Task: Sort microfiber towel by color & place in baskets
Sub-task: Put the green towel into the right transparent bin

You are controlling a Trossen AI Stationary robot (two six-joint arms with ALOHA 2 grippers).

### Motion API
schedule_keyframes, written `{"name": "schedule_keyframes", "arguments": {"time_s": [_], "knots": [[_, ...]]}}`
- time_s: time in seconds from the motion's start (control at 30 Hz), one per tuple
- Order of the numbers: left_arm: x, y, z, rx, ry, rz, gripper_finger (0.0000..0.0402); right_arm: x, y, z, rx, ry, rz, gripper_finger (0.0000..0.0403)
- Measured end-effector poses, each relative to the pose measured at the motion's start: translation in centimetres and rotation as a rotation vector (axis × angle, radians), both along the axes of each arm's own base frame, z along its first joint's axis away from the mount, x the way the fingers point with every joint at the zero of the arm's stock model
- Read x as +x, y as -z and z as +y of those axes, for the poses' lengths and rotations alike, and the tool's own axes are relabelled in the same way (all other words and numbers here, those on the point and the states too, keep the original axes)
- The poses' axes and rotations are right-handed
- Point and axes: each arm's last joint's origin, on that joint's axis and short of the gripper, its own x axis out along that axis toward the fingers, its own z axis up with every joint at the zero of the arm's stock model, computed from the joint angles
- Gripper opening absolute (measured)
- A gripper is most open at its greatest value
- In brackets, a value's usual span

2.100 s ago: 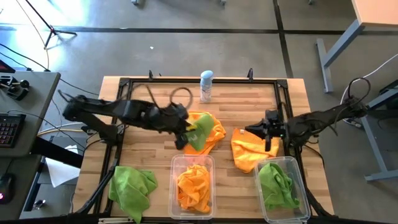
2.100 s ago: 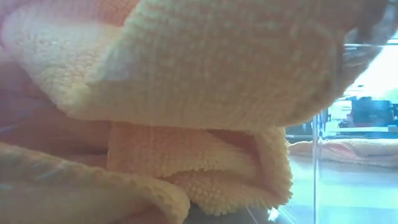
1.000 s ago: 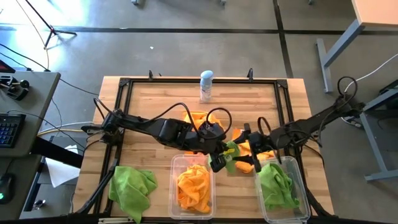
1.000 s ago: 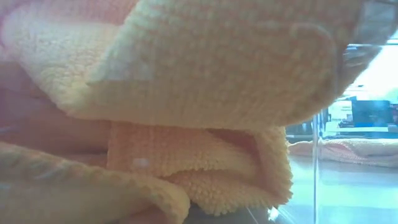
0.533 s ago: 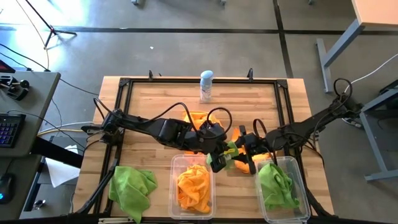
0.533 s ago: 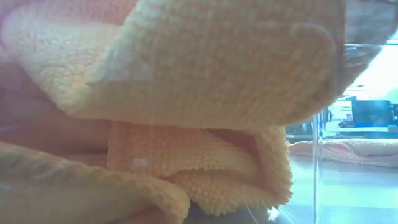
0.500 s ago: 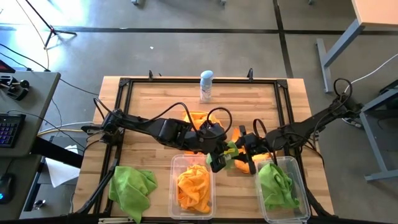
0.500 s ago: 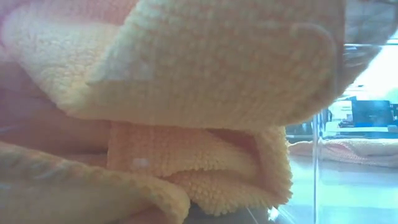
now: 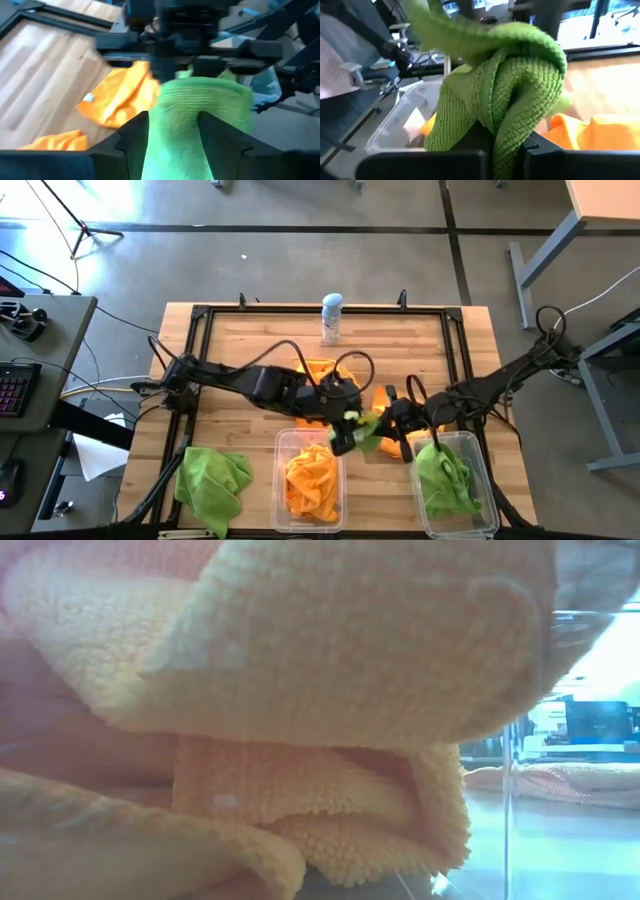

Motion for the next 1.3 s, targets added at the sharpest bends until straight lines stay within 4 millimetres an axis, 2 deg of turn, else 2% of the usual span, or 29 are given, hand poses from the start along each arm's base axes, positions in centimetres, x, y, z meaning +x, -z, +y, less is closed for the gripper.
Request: {"name": "schedule_keyframes", "arguments": {"time_s": [0.13,0.23,0.3,0.47,0.63,0.8,1.0,1.2,1.3], "knots": [[-1.4,-0.9,0.6,0.017,-0.025,0.034,0.0169,-0.5,0.1,0.6,-0.019,0.001,0.015,0.0008],[-2.3,-0.9,-0.2,0.075,-0.016,0.069,0.0167,-1.3,0.1,1.0,-0.04,0.038,0.025,0.0006],[-2.8,-0.7,-0.9,0.116,-0.014,0.098,0.0166,-1.8,-0.7,1.3,-0.039,0.063,0.045,0.0004],[-4.5,-0.1,-2.9,0.207,-0.054,0.177,0.0166,-3.4,-4.9,2.1,-0.069,0.095,0.137,0.0004],[-5.9,0.2,-4.8,0.248,-0.04,0.216,0.0166,-5.2,-9.7,3.3,-0.009,0.09,0.236,0.0002],[-7.1,0.4,-6.2,0.275,0.007,0.249,0.0166,-6.8,-11.8,5.9,0.016,0.088,0.38,0.0002],[-7.6,0.6,-7.4,0.296,0.088,0.259,0.0165,-8.0,-11.0,9.7,0.01,0.179,0.615,0.0001],[-7.5,2.6,-8.1,0.268,0.167,0.3,0.0165,-9.9,-8.3,12.9,0.024,0.287,0.891,0.0001],[-7.4,3.9,-8.3,0.223,0.209,0.288,0.0165,-10.8,-6.8,14.1,0.001,0.332,0.965,0.0001]]}}
